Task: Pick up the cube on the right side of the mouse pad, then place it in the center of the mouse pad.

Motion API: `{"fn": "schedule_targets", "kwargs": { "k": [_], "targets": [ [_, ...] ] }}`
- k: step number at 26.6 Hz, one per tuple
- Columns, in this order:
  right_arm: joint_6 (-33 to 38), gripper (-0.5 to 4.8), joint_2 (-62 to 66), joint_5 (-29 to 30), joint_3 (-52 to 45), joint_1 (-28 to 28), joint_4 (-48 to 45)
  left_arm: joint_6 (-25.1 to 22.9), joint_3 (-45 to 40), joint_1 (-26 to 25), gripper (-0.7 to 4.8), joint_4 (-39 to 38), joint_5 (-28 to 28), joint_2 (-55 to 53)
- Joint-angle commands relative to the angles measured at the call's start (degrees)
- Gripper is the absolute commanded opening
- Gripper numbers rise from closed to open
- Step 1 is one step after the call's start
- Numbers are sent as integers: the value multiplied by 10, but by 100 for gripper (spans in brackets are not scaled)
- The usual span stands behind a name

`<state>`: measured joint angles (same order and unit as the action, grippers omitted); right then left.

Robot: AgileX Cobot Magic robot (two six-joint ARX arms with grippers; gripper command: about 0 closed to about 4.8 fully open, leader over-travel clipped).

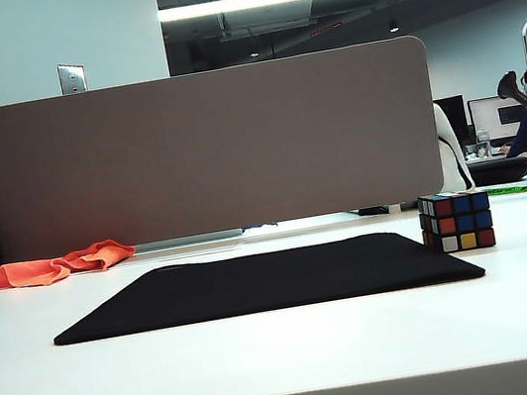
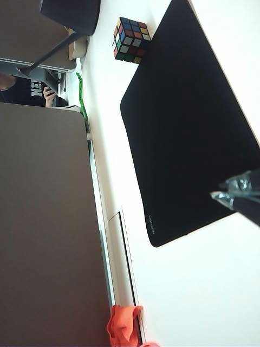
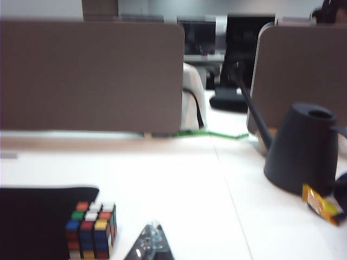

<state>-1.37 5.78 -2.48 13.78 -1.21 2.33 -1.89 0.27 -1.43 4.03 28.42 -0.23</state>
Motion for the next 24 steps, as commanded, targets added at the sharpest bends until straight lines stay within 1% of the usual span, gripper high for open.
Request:
{"fn": "schedule_targets", "kwargs": {
  "k": [1, 8, 10, 13, 18, 24],
  "targets": [
    [-7, -5, 58, -4, 37, -1, 11, -3, 2, 1, -6, 8, 29, -1],
    [-6, -5, 235, 0, 134, -2, 1, -1, 2, 1, -6, 8, 60, -1],
    [-6, -5, 314, 21, 173, -3, -22, 10, 2, 2, -6, 8, 72, -1],
    [-5, -5, 388, 37, 206, -5, -49, 19, 2, 2, -6, 8, 76, -1],
    [-3, -5, 505, 42, 253, -25, -90, 19, 2, 2, -5, 7, 76, -1],
    [-1, -4, 612, 39, 303, -66, -103, 19, 2, 2, -5, 8, 76, -1]
  ]
}}
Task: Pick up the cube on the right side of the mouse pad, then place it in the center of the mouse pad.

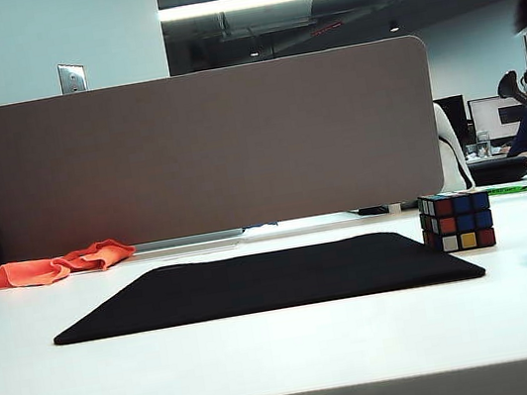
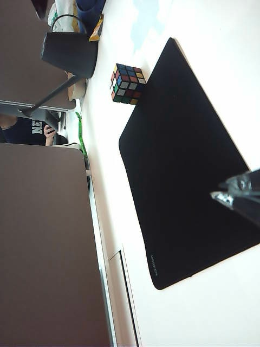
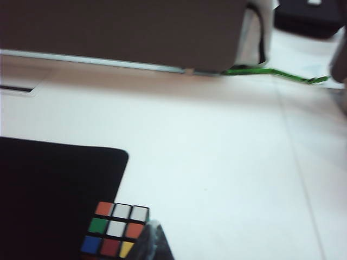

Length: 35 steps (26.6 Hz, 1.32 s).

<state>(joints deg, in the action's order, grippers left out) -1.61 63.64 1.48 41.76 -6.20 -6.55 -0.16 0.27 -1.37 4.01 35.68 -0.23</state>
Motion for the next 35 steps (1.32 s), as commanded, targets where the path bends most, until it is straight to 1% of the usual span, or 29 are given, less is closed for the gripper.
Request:
{"fn": "schedule_targets", "kwargs": {
  "k": [1, 3, 4, 6, 7, 8, 11, 13, 18, 20, 25, 35],
  "targets": [
    [4, -1, 53, -1, 34, -23, -13, 2, 2, 1, -6, 8, 3, -1],
    [33, 14, 94, -18, 62, -42, -9, 2, 2, 1, -6, 8, 3, -1],
    [45, 38, 108, -33, 72, -49, -8, 2, 2, 1, -6, 8, 3, -1],
    [70, 116, 137, -71, 95, -64, 1, 2, 2, 1, -6, 8, 3, -1],
    [82, 187, 165, -87, 121, -73, 19, 2, 2, 1, -6, 8, 3, -1],
    [86, 213, 177, -87, 132, -77, 29, 2, 2, 1, -6, 8, 3, -1],
    [98, 264, 214, -87, 171, -86, 67, 2, 2, 1, -6, 8, 1, -1],
    [113, 328, 248, -86, 205, -89, 102, 2, 2, 1, -6, 7, 1, -1],
    [139, 426, 294, -86, 252, -89, 158, 2, 2, 1, -6, 6, 1, -1],
    [139, 475, 313, -81, 267, -89, 172, 2, 2, 1, -6, 2, 1, -1],
    [158, 477, 329, -75, 268, -89, 170, 2, 2, 1, -6, -5, 1, -1],
    [158, 479, 371, -81, 268, -88, 168, 2, 2, 1, -6, -5, 2, -1]
  ]
}}
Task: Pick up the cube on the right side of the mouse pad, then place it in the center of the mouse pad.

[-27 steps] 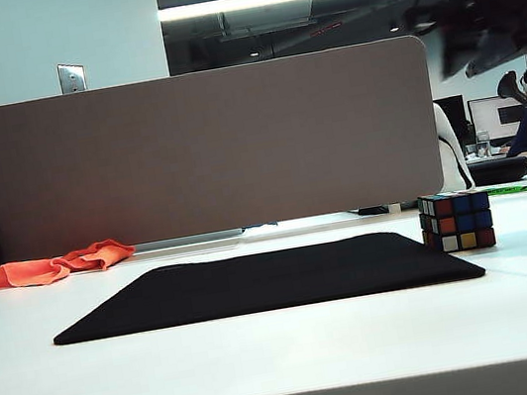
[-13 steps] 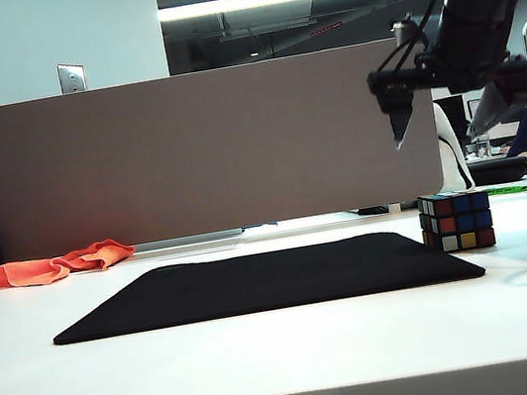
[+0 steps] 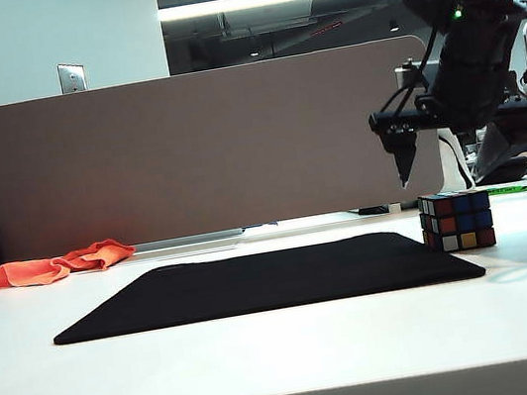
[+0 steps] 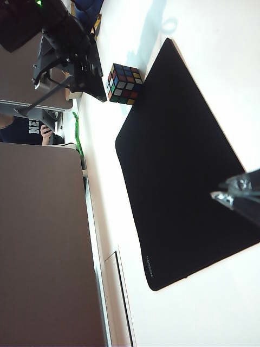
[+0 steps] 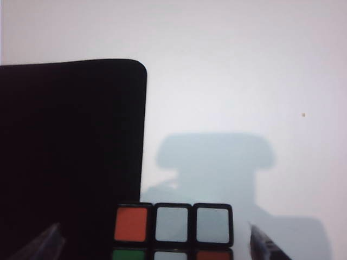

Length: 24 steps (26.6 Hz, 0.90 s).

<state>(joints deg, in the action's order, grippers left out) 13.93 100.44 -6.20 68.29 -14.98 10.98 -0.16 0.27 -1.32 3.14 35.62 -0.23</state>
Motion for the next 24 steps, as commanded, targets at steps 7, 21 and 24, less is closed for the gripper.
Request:
{"fn": "schedule_targets", "kwargs": {
  "k": [7, 21, 24],
  "targets": [
    [2, 479, 22, -18, 2, 0, -11, 2, 2, 1, -6, 4, 2, -1],
    [2, 479, 53, -17, 2, 1, -5, 2, 2, 1, -6, 4, 2, -1],
    [2, 479, 57, -17, 2, 1, -4, 2, 2, 1, -6, 4, 2, -1]
  ]
}}
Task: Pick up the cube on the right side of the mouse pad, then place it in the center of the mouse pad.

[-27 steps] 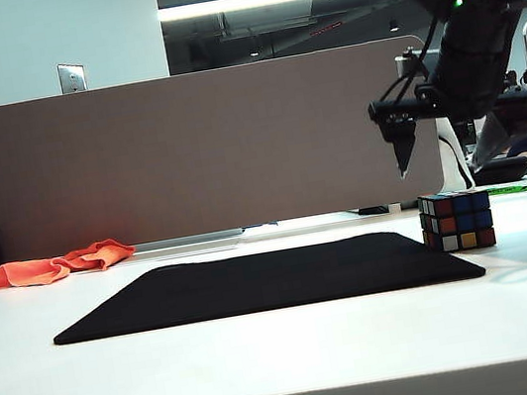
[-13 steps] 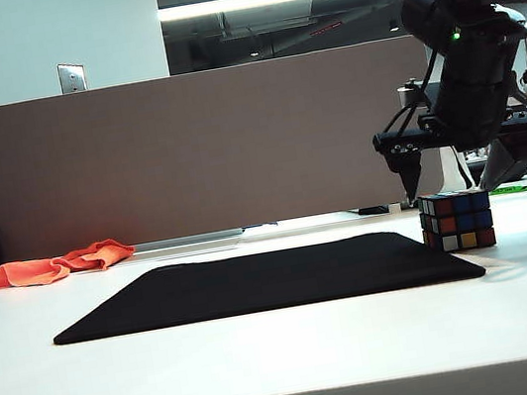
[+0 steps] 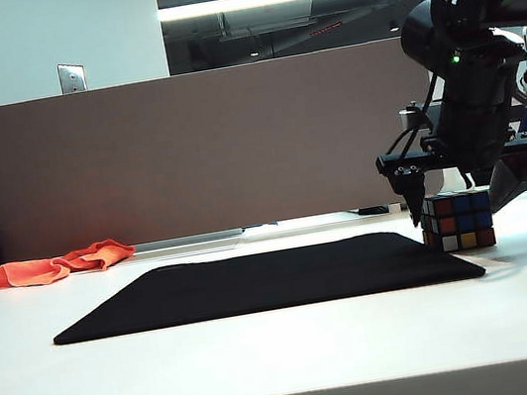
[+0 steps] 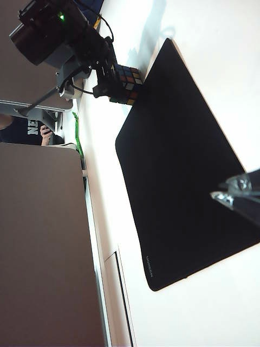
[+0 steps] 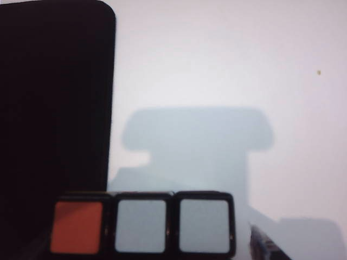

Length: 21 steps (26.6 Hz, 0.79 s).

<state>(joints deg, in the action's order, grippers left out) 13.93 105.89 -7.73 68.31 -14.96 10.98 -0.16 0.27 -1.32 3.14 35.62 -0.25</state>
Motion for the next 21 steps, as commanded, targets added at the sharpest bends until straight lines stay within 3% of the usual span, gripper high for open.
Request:
{"fn": "schedule_targets", "kwargs": {
  "k": [1, 8, 10, 19, 21],
  "targets": [
    [2, 479, 3, -1, 2, 0, -2, 2, 2, 1, -6, 4, 2, 0],
    [2, 456, 3, -3, 2, 0, -4, 2, 2, 1, -6, 4, 2, 0],
    [2, 411, 3, -3, 2, 0, -5, 2, 2, 1, -6, 4, 2, 0],
    [2, 354, 3, -3, 2, 0, -5, 2, 2, 1, -6, 4, 2, 0],
    [2, 312, 3, -3, 2, 0, -5, 2, 2, 1, -6, 4, 2, 0]
  ]
}}
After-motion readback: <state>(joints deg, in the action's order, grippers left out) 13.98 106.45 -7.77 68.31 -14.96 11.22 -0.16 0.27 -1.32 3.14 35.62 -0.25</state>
